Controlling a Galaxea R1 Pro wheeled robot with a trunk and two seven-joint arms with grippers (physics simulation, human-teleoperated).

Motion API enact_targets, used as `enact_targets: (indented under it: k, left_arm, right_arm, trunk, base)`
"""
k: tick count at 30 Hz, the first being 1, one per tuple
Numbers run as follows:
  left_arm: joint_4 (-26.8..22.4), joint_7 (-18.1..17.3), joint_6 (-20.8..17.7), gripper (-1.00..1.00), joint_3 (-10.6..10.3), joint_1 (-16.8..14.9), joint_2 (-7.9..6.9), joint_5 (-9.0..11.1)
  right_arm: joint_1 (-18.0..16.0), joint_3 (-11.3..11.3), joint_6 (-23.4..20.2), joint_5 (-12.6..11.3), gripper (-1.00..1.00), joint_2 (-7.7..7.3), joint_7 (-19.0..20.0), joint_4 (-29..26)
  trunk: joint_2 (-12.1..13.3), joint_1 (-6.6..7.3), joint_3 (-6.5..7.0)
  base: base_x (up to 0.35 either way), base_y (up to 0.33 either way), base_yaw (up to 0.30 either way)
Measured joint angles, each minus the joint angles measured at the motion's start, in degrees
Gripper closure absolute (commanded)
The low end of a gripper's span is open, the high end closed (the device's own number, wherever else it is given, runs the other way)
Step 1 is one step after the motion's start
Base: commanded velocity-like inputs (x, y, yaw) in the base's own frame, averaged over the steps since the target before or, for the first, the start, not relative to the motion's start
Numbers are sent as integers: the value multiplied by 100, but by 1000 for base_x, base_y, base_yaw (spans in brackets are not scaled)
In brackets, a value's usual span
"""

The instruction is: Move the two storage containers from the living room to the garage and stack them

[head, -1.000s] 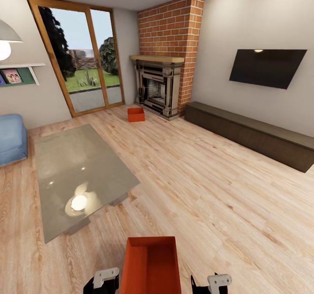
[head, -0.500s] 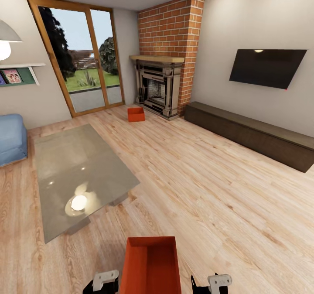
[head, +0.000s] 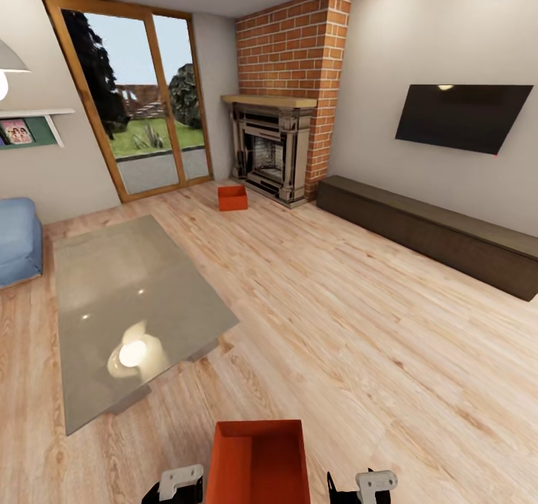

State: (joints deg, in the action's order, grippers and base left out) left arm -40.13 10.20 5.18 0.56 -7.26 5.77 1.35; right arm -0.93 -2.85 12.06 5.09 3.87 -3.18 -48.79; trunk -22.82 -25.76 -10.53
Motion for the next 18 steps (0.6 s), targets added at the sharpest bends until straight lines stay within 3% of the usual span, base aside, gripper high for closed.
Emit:
enact_targets:
  k: [5, 14, 18]
  left_arm:
    - [1, 0, 0, -100, 0, 0, 0, 0]
    - [4, 3, 0, -100, 0, 0, 0, 0]
    - [4, 0, 0, -100, 0, 0, 0, 0]
  right_arm:
    - [-2, 0, 0, 0, -100, 0, 0, 2]
    - [0, -8, 0, 0, -100, 0, 0, 8]
    - [-1, -1, 0, 0, -100, 0, 0, 9]
  trunk:
    - [0, 0, 0]
    - [1, -3, 0]
    - [0, -1, 0]
  base:
    - [-31, 0, 0]
    - [-292, 0, 0]
    - [-70, 0, 0]
